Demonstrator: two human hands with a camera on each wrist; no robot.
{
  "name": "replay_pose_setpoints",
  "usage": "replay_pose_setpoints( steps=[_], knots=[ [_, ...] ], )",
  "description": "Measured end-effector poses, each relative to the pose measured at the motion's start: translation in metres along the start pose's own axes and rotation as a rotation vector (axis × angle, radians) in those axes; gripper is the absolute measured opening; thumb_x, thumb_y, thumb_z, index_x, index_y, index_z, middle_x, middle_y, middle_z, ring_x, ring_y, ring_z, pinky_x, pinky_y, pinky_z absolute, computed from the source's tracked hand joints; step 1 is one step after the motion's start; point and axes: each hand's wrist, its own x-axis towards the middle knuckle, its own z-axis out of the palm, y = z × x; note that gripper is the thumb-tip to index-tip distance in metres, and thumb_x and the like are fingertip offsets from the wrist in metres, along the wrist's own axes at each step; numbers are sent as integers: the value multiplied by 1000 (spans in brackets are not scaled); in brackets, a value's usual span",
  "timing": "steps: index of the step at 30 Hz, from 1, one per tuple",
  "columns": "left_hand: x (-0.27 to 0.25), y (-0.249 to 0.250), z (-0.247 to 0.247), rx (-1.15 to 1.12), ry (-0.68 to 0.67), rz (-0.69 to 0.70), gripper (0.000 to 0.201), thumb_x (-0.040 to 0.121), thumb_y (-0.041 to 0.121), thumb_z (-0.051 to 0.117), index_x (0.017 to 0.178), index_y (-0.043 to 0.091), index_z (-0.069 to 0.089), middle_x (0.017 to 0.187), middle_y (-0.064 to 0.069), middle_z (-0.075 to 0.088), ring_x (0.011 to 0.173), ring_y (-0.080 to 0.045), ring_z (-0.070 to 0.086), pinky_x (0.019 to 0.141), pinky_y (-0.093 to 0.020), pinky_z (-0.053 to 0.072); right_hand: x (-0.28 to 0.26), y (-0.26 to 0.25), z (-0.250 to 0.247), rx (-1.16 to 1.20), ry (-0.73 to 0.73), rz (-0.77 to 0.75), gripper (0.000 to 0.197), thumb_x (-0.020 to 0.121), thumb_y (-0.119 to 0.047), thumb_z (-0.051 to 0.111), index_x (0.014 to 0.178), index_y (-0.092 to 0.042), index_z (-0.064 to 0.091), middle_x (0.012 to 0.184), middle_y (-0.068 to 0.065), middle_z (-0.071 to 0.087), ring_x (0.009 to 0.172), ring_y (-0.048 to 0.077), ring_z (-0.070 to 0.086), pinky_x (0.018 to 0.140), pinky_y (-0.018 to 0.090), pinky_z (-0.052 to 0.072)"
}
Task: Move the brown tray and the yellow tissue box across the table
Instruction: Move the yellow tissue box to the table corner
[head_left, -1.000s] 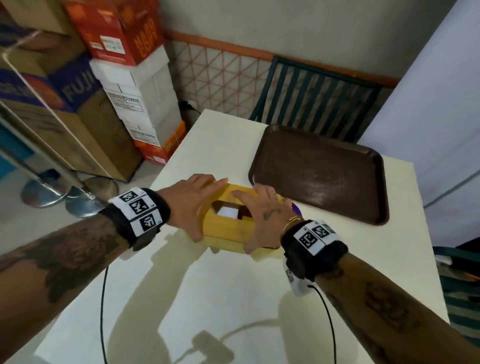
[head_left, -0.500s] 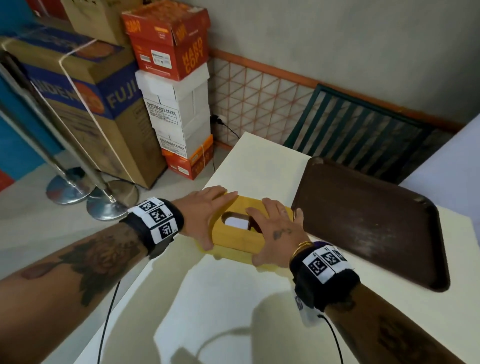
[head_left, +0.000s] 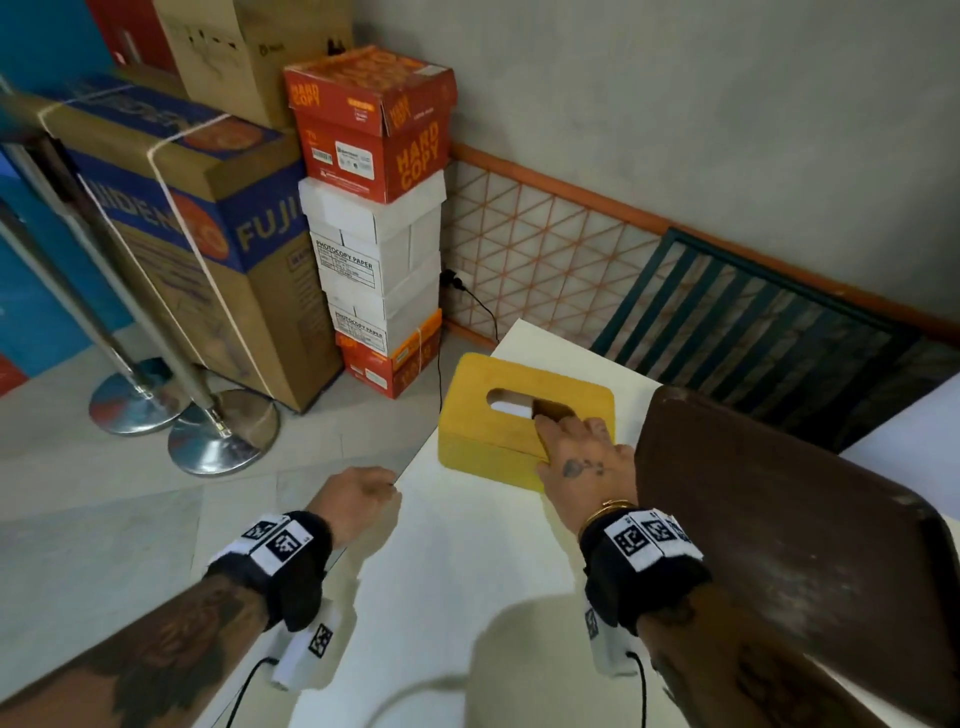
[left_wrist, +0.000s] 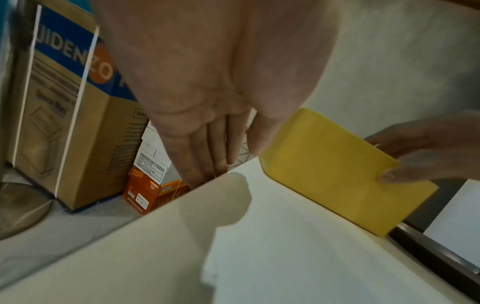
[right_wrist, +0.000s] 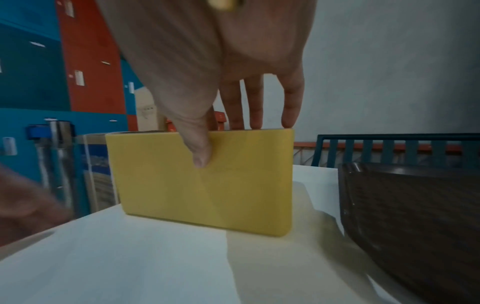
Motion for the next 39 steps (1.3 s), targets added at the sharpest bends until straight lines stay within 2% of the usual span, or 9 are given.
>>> replay_pose_setpoints(
  steps=[2, 4, 7, 10, 15, 26, 30, 34, 39],
  knots=[
    [6, 2, 2, -3, -16, 10, 20, 90, 16, 55, 97, 19, 74, 110, -5, 75, 108, -26, 66, 95, -32, 48, 23, 5, 2, 19, 6, 60, 51, 94, -25, 52, 143, -32, 39, 137, 0, 53, 131, 30, 39, 92, 49, 43],
    [14, 6, 2, 2, -25, 16, 23, 84, 15, 55, 96, 19, 74, 99, -4, 78, 98, -25, 70, 87, -33, 53, 42, 9, 4, 17, 28, 105, 50, 93, -22, 53, 141, -31, 40, 135, 1, 54, 129, 30, 41, 91, 51, 43],
    [24, 11, 5, 38, -33, 45, 28, 82, 14, 53, 98, 27, 72, 93, 3, 76, 89, -19, 71, 77, -27, 54, 63, 13, 7, -8, 65, 150, 48, 91, -17, 55, 136, -28, 43, 126, 4, 57, 121, 31, 46, 86, 50, 45],
    [34, 11, 9, 25, 6, 40, 28, 81, 14, 58, 102, 26, 72, 99, 2, 75, 91, -19, 70, 84, -30, 56, 87, 18, 5, 1, 52, 179, 45, 91, -14, 55, 133, -26, 45, 124, 7, 58, 120, 33, 47, 86, 53, 46],
    [42, 8, 8, -1, 15, 25, 19, 81, 12, 64, 96, 18, 73, 96, -3, 76, 87, -22, 71, 88, -36, 59, 116, 27, -1, -12, 33, 216, 42, 93, -12, 52, 133, -23, 47, 123, 11, 58, 116, 38, 50, 85, 53, 49],
    [44, 2, 7, -52, -6, 17, 25, 83, 12, 63, 103, 23, 72, 98, -4, 74, 83, -23, 73, 77, -32, 60, 150, 23, -6, -1, 26, 270, 38, 95, -9, 46, 131, -20, 50, 127, 16, 58, 116, 43, 51, 86, 54, 49],
    [46, 3, 4, -41, -18, 15, 25, 82, 13, 65, 103, 23, 72, 100, -2, 74, 82, -22, 73, 76, -30, 60, 151, 20, -7, 6, 30, 262, 36, 94, -8, 45, 128, -18, 51, 123, 17, 59, 113, 44, 53, 86, 54, 52],
    [47, 6, 2, -23, -27, 19, 23, 82, 13, 67, 103, 21, 72, 100, -2, 74, 83, -22, 73, 77, -29, 58, 150, 21, -11, 13, -2, 256, 40, 95, -8, 43, 133, -19, 48, 130, 17, 56, 118, 44, 50, 89, 55, 51],
    [47, 7, 2, -23, -29, -3, 23, 81, 13, 67, 102, 21, 71, 102, -2, 73, 84, -22, 73, 80, -32, 59, 148, 21, -15, 10, -6, 255, 38, 95, -3, 41, 129, -17, 50, 125, 20, 57, 114, 44, 53, 87, 54, 52]
  ],
)
